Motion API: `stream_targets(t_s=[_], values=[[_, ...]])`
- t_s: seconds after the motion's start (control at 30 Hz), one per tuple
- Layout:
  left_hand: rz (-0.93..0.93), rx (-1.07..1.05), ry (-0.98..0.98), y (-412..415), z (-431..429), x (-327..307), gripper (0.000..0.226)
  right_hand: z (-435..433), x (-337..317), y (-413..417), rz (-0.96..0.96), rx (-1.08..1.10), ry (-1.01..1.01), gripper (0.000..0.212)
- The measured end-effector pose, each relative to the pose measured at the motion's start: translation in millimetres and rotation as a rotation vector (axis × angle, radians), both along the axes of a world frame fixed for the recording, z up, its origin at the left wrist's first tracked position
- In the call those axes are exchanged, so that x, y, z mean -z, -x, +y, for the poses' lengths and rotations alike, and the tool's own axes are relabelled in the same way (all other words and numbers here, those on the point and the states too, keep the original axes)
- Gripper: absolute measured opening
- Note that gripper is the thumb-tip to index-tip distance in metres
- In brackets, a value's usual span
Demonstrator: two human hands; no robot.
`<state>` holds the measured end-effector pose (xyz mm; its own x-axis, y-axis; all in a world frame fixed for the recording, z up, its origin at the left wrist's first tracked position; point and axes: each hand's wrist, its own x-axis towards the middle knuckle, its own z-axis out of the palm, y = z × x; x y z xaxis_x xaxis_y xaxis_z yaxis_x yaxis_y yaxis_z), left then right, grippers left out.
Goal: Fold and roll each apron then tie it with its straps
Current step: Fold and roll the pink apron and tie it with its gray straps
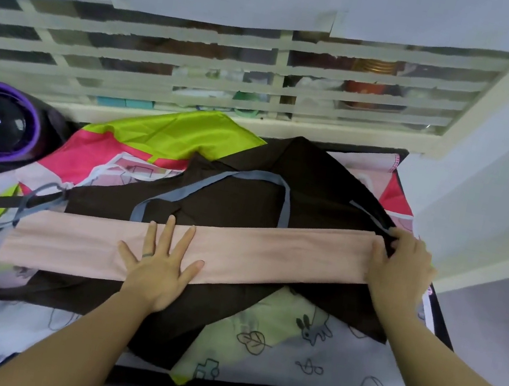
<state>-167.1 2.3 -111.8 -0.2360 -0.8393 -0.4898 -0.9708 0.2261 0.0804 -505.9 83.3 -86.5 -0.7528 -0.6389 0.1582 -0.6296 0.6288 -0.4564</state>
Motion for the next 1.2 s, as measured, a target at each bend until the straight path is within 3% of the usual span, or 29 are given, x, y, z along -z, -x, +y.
stream_targets(t_s=[0.1, 0.17, 0.23, 0.37, 0.53, 0.63, 0.7, 0.8, 0.9, 1.0, 1.07, 1.2], values=[[0.000, -0.002, 0.006, 0, 0, 2, 0.064, 0, -4, -49, 0.237, -0.384, 0.096, 0.036], [0.007, -0.004, 0.014, -1, 1, 3, 0.064, 0, 10, -92, 0.258, -0.712, -0.013, 0.041], [0.019, -0.005, 0.024, -1, 1, 4, 0.064, -1, 30, -118, 0.229, -0.902, -0.203, 0.046], [0.019, -0.020, 0.040, -2, 1, 6, 0.064, -11, 40, -84, 0.250, -0.857, -0.611, 0.070], [0.027, -0.010, 0.048, -2, 2, 7, 0.065, -9, 33, -21, 0.116, -0.626, -0.754, 0.083], [0.042, -0.002, 0.038, -2, 1, 6, 0.065, -12, 25, -32, 0.085, -0.552, -0.692, 0.085], [0.058, 0.001, 0.027, -3, 1, 7, 0.066, -13, 18, -56, 0.152, -0.525, -0.482, 0.075], [0.096, 0.003, 0.012, -4, -2, 7, 0.067, -13, 14, -111, 0.199, -0.933, -0.210, 0.060], [0.163, 0.022, 0.001, -11, -4, 2, 0.070, -19, 25, -149, 0.241, -1.288, -0.264, 0.057], [0.166, 0.198, 0.056, -39, -3, -2, 0.080, -27, 29, -152, 0.278, -1.296, -0.308, 0.065], [0.204, 0.344, 0.172, -67, -2, -3, 0.074, -32, 28, -153, 0.327, -1.296, -0.281, 0.069], [0.314, 0.425, 0.279, -97, -13, 2, 0.065, -40, 24, -146, 0.291, -1.206, -0.188, 0.056]])
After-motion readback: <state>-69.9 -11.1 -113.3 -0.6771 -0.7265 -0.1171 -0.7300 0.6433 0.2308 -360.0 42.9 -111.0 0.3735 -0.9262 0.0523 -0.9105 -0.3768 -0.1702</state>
